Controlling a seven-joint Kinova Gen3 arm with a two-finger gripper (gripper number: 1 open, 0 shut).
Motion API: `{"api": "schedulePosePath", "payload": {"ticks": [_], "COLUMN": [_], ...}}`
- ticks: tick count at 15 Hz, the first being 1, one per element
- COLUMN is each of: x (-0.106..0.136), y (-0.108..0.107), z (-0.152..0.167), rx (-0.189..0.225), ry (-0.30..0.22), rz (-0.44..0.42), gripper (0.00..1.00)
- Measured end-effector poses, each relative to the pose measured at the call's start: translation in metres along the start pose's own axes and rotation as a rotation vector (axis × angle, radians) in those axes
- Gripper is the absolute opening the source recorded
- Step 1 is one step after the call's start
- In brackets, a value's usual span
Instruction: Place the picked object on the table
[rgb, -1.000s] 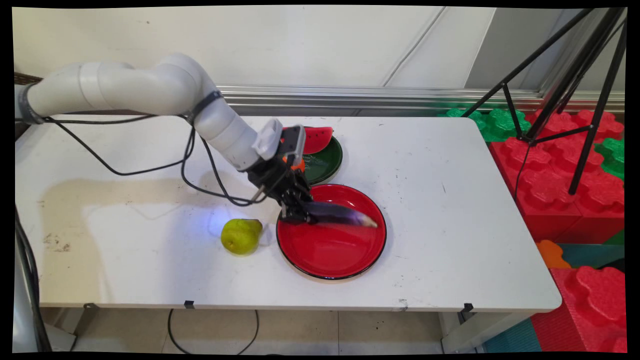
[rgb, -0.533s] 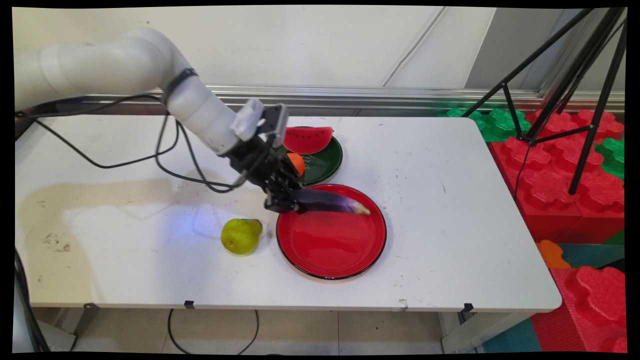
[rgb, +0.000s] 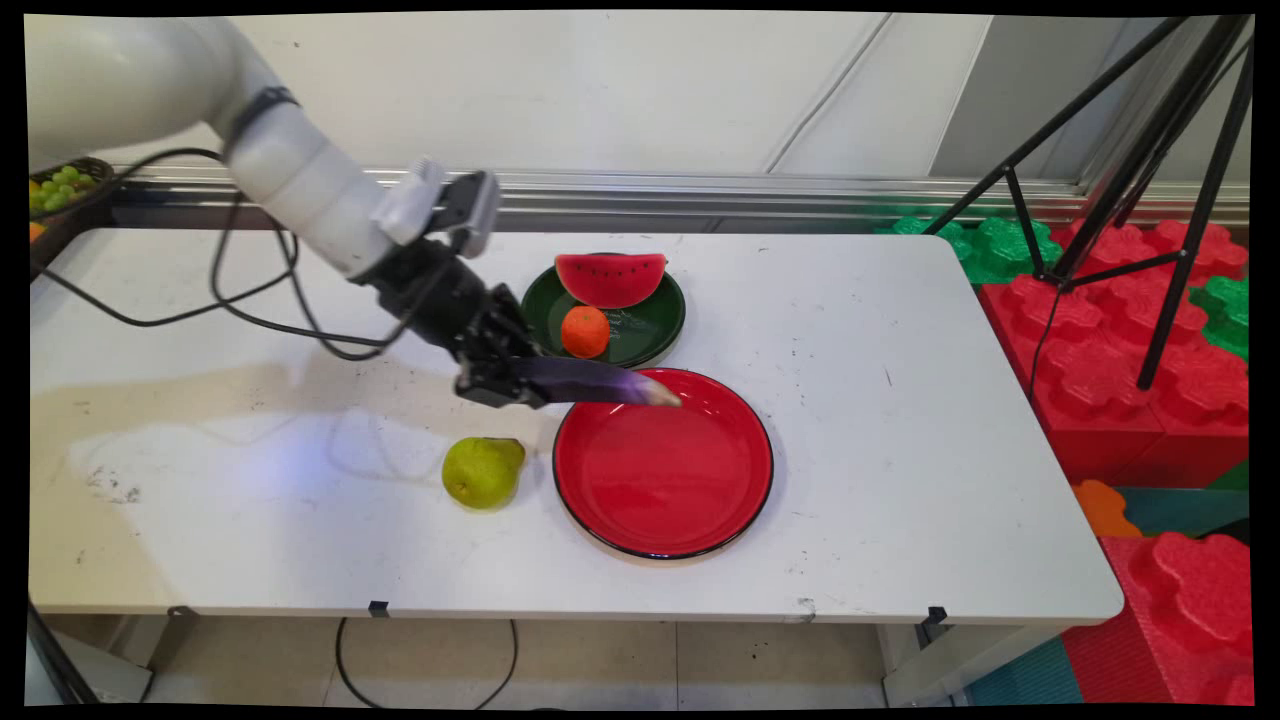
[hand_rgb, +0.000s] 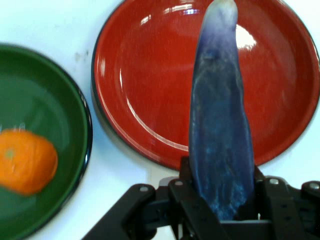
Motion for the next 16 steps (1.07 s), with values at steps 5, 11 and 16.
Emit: {"api": "schedulePosePath", "payload": {"ticks": [5, 11, 16], "x": [-0.03, -0.084, -0.117], "y": [0.004, 0.001, -0.007], "z": [-0.033, -0.054, -0.041], "rx": [0.018, 0.049, 0.056], "ry": [-0.063, -0.159, -0.196], "rz": [-0.024, -0.078, -0.109], "gripper": [0.0, 0.0, 0.0]}}
